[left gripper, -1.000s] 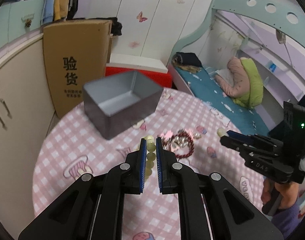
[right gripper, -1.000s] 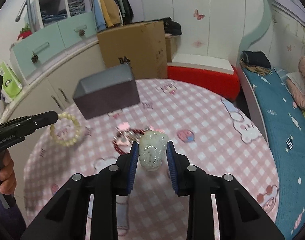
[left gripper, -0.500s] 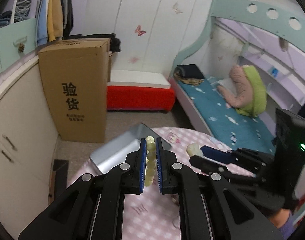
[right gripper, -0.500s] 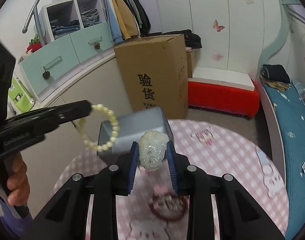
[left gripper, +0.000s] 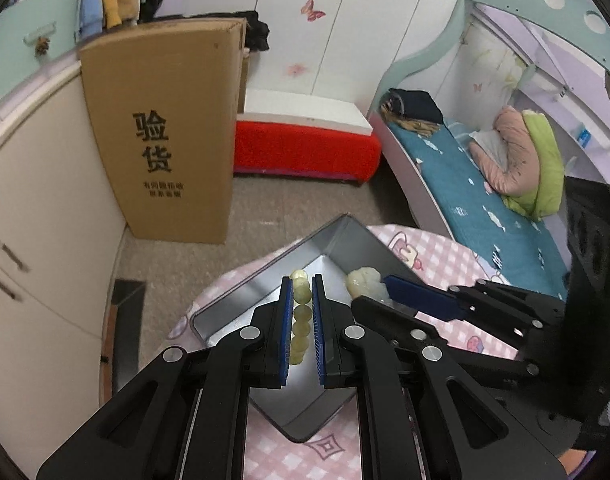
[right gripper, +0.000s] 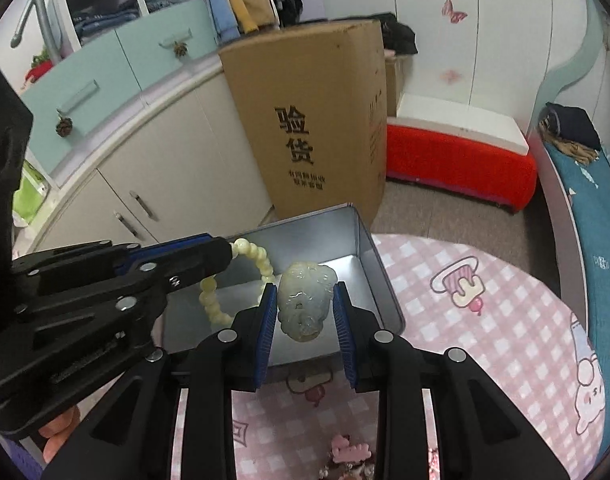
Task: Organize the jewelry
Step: 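Carry the bracelet with the left gripper into the grey tin while the right gripper carries the pendant there, then open the left gripper releasing the bracelet while the right gripper releases the pendant, then withdraw both grippers from the tin back over the jewelry, then grasp the dark red bead bracelet with the left gripper while the right gripper grasps a pink bear charm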
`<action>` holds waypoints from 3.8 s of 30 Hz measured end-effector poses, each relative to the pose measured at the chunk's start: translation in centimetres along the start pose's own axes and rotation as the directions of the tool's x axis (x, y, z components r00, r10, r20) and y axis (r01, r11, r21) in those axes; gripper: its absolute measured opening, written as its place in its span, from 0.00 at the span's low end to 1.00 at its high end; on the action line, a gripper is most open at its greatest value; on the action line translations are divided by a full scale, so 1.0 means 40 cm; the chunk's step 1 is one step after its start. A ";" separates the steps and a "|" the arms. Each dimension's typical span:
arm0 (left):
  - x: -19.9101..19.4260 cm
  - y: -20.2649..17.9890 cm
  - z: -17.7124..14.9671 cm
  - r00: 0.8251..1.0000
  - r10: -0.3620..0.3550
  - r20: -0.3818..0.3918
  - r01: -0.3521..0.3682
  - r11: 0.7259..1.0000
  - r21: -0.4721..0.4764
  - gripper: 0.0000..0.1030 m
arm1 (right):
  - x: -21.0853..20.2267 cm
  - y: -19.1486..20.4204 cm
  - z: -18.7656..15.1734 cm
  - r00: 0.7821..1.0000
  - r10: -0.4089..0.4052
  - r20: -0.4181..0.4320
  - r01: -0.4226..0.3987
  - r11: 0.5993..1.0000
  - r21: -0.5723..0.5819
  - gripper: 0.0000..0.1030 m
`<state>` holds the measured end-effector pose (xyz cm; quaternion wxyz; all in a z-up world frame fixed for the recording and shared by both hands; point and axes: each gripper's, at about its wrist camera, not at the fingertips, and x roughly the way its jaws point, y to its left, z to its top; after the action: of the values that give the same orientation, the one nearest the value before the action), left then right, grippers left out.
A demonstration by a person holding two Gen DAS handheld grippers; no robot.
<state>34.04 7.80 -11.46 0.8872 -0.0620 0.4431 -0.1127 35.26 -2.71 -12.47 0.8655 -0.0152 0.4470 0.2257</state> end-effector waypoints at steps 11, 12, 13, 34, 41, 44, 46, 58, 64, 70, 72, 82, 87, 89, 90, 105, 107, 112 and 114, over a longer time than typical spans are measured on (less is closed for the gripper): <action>0.035 0.032 -0.006 0.999 -0.021 -0.032 0.019 0.999 -0.045 0.11 | 0.063 0.036 0.024 0.996 -0.053 -0.073 0.046 0.994 -0.095 0.27; 0.035 0.034 -0.006 0.999 -0.029 -0.037 0.027 0.998 -0.048 0.11 | 0.065 0.037 0.024 0.996 -0.055 -0.075 0.047 0.994 -0.101 0.27; 0.037 0.036 -0.005 0.999 -0.030 -0.039 0.028 0.998 -0.048 0.11 | 0.065 0.042 0.023 0.995 -0.056 -0.076 0.048 0.993 -0.109 0.27; 0.018 0.067 -0.002 0.998 -0.037 -0.057 0.030 0.991 -0.128 0.57 | 0.104 0.079 0.044 0.990 -0.006 -0.138 -0.010 0.993 -0.114 0.28; -0.018 0.044 0.001 0.999 -0.032 -0.040 0.028 0.994 -0.108 0.57 | 0.069 0.072 0.035 0.995 -0.012 -0.101 0.002 0.994 -0.105 0.34; -0.057 0.021 -0.002 0.999 -0.036 -0.008 0.035 0.995 -0.090 0.63 | 0.031 0.070 0.029 0.997 -0.013 -0.070 0.005 0.994 -0.111 0.38; -0.090 0.003 -0.011 0.999 -0.018 0.029 0.020 0.998 -0.066 0.65 | -0.009 0.063 0.022 0.999 -0.012 -0.047 0.006 0.993 -0.116 0.38; -0.205 -0.139 -0.193 0.977 0.087 0.195 -0.097 0.995 0.039 0.68 | -0.253 -0.082 -0.190 0.987 -0.125 0.103 0.131 0.990 -0.047 0.52; -0.141 -0.197 -0.257 0.991 0.062 0.115 -0.066 0.997 0.030 0.68 | -0.314 -0.199 -0.306 0.972 -0.188 0.138 0.177 0.980 0.089 0.53; -0.037 -0.255 -0.287 0.997 0.080 -0.008 -0.080 0.997 0.005 0.68 | -0.314 -0.253 -0.363 0.971 -0.192 0.141 0.169 0.972 0.160 0.55; -0.002 -0.266 -0.297 0.995 0.080 -0.053 -0.080 0.997 0.000 0.68 | -0.307 -0.265 -0.376 0.975 -0.172 0.142 0.146 0.973 0.178 0.55; 0.090 -0.290 -0.323 0.976 0.181 -0.117 -0.175 0.983 0.064 0.69 | -0.288 -0.300 -0.399 0.984 -0.104 0.147 0.070 0.973 0.222 0.55; 0.094 -0.300 -0.335 0.974 0.201 -0.105 -0.188 0.974 0.125 0.68 | -0.280 -0.299 -0.403 0.986 -0.088 0.140 0.055 0.974 0.220 0.56; 0.091 -0.300 -0.343 0.973 0.207 -0.106 -0.191 0.971 0.144 0.68 | -0.281 -0.296 -0.403 0.987 -0.086 0.137 0.055 0.975 0.215 0.57; 0.087 -0.296 -0.347 0.973 0.206 -0.106 -0.188 0.970 0.155 0.68 | -0.281 -0.294 -0.402 0.987 -0.086 0.135 0.056 0.976 0.212 0.61; 0.001 -0.158 -0.381 0.969 0.215 -0.121 -0.194 0.967 0.165 0.34 | -0.251 -0.236 -0.401 0.993 -0.074 0.094 0.059 0.987 0.150 0.62; 0.003 -0.164 -0.380 0.971 0.210 -0.117 -0.189 0.967 0.172 0.25 | -0.247 -0.229 -0.402 0.994 -0.074 0.085 0.062 0.988 0.142 0.62; 0.004 -0.150 -0.371 0.982 0.167 -0.092 -0.153 0.977 0.145 0.08 | -0.237 -0.209 -0.408 0.995 -0.079 0.065 0.071 0.989 0.128 0.62; -0.004 -0.132 -0.367 0.991 0.100 -0.084 -0.092 0.991 0.098 0.08 | -0.234 -0.198 -0.410 0.995 -0.081 0.059 0.074 0.990 0.117 0.62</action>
<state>21.43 2.58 -19.01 0.8729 0.0062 0.4790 -0.0931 21.23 -17.10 -16.40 0.8867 0.0242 0.4307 0.1661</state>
